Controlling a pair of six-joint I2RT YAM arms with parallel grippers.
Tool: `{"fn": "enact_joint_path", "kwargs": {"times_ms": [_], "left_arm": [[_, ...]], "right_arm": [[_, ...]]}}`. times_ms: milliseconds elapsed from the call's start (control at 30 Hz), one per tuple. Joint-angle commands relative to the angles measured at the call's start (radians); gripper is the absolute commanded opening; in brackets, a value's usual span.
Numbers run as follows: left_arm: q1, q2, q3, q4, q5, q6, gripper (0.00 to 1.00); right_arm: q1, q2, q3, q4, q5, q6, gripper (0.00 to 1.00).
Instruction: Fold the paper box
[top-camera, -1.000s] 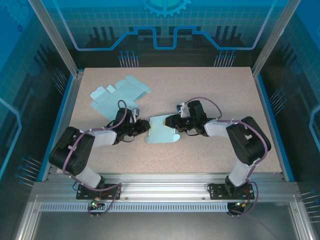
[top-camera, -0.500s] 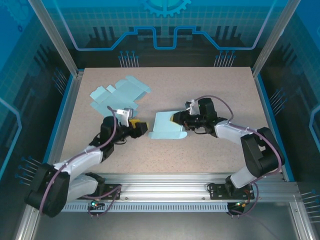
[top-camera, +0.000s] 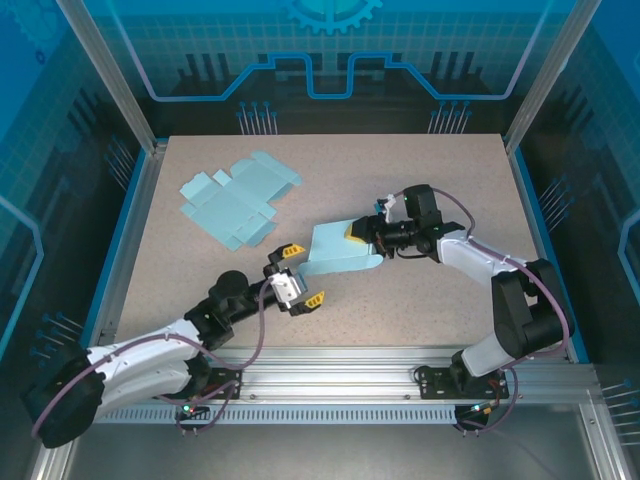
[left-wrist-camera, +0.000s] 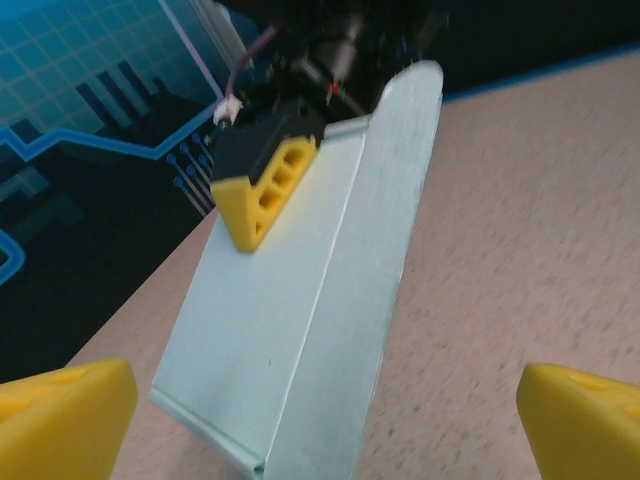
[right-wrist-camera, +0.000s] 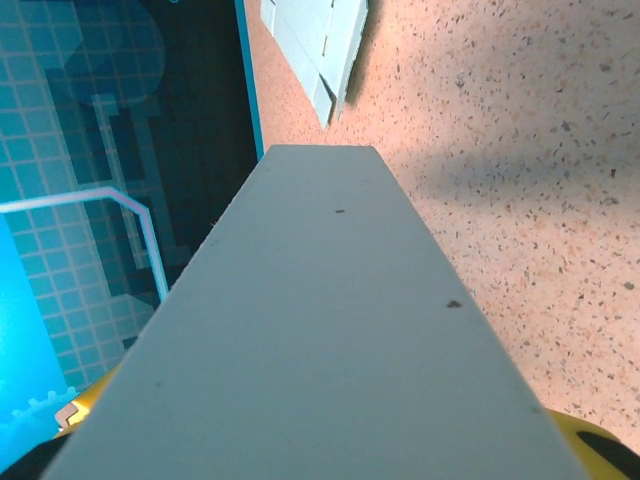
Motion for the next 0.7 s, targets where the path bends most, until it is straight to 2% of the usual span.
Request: {"fn": "enact_joint_path", "kwargs": {"times_ms": [0, 67, 167, 667], "left_arm": [[-0.034, 0.055, 0.069, -0.084, -0.136, 0.188, 0.99], [-0.067, 0.115, 0.094, -0.061, -0.239, 0.225, 0.99], [-0.099, 0.188, 0.132, -0.044, -0.329, 0.272, 0.99], [-0.14, 0.392, 0.244, 0.015, -0.504, 0.341, 0.98]], "right_arm": [[-0.011, -0.02, 0.025, -0.056, -0.048, 0.023, 0.39], [-0.01, -0.029, 0.023, -0.06, -0.044, 0.025, 0.39], [-0.011, -0.043, 0.019, -0.065, -0.036, 0.025, 0.4], [-0.01, -0.066, -0.03, -0.02, -0.039, 0.049, 0.4]]}}
